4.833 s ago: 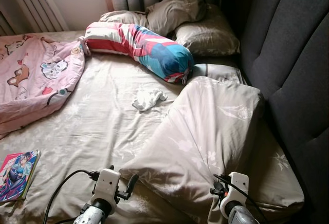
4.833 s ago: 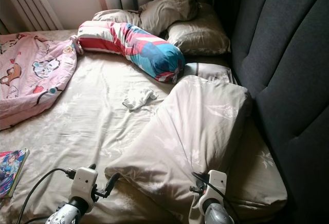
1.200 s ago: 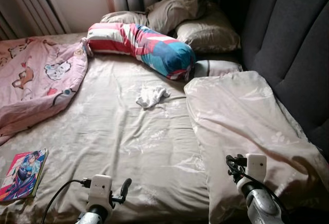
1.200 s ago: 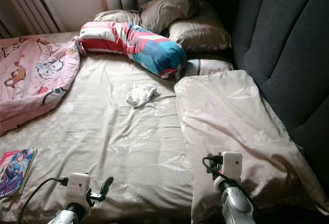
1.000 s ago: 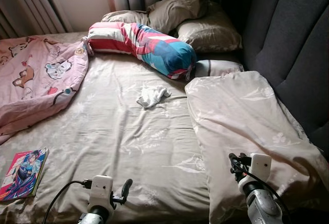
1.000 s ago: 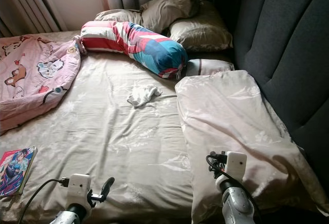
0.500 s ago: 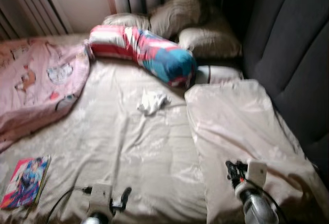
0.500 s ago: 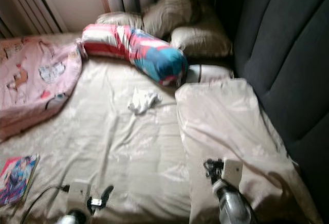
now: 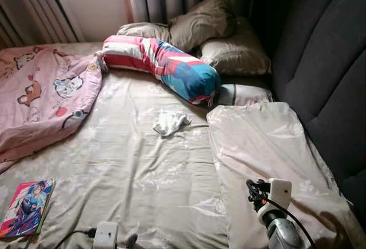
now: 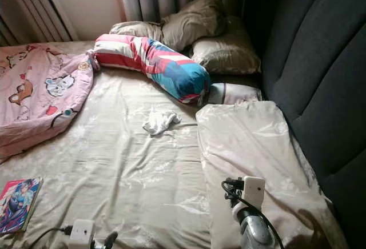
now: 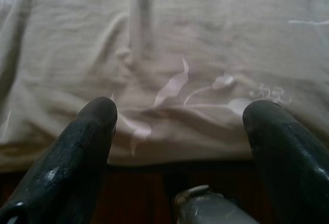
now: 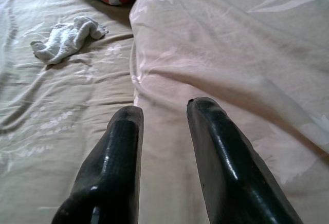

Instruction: Clean up the room

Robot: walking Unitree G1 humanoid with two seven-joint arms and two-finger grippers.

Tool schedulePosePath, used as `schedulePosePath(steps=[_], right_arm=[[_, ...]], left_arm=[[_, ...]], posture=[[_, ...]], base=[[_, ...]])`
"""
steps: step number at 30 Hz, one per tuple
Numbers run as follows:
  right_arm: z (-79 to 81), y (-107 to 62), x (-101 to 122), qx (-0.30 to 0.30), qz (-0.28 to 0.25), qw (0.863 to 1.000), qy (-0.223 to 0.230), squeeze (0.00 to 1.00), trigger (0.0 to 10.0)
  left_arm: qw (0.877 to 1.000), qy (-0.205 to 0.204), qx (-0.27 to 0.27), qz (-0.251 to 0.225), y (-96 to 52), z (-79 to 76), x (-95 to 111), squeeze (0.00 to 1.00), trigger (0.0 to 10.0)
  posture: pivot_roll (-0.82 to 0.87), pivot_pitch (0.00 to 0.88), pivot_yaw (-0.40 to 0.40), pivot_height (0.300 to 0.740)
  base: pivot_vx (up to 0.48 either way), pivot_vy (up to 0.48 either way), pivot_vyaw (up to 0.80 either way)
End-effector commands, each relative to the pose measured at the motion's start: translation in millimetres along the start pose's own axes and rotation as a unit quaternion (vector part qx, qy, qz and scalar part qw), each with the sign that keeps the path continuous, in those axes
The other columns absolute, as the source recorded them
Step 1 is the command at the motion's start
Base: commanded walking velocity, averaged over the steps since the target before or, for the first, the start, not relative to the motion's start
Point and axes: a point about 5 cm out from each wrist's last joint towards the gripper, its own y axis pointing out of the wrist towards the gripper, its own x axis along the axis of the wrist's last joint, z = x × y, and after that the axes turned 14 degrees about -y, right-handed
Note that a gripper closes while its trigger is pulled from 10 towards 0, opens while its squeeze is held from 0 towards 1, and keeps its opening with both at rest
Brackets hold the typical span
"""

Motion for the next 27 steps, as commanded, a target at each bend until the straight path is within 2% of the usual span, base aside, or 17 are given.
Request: schedulePosePath(steps=[1,4,6,12,19,22,27], right_arm=[[1.6,-2.7,-6,0.001,0.012,1.0,0.0,0.0,10.0],[2.2,-2.4,-7,0.002,0.016,1.0,-0.002,0.0,10.0],[3.9,-2.4,-8,0.007,0.018,1.0,-0.008,0.0,10.0],[5.4,-2.0,-7,0.01,0.015,1.0,-0.012,0.0,10.0],[5.8,-1.2,-5,0.008,0.011,1.0,-0.019,0.0,10.0],[5.9,-1.4,-5,0.009,0.009,1.0,-0.02,0.0,10.0],[5.5,-2.4,-7,0.0,0.013,1.0,-0.003,0.0,10.0]], left_arm=[[1.0,0.003,0.013,0.026,-5.9,8.9,-11,0.0,10.0],[0.999,0.003,0.022,0.038,-9.6,16.6,-16,0.0,10.0],[0.998,0.0,0.034,0.055,-14.2,27.4,-20,0.0,10.0],[0.996,-0.004,0.046,0.074,-18.3,35.0,-26,0.0,10.0],[0.994,-0.008,0.053,0.094,-20.3,34.3,-33,0.0,10.0],[0.994,-0.008,0.054,0.096,-20.4,34.4,-33,0.0,10.0],[0.995,-0.007,0.048,0.087,-13.0,28.0,-26,0.0,10.0]], posture=[[0.0,0.156,0.024,0.74],[0.0,0.156,0.024,0.74],[0.01,0.152,0.027,0.74],[0.01,0.159,0.03,0.74],[0.02,0.167,0.037,0.74],[0.02,0.168,0.039,0.74],[0.02,0.17,0.042,0.74]], base=[[0.0,0.285,0.0],[0.0,-0.094,0.0],[0.0,0.0,0.0],[0.0,-0.047,0.0],[0.0,0.127,0.0],[0.0,0.0,0.61],[0.0,-0.13,0.23]])
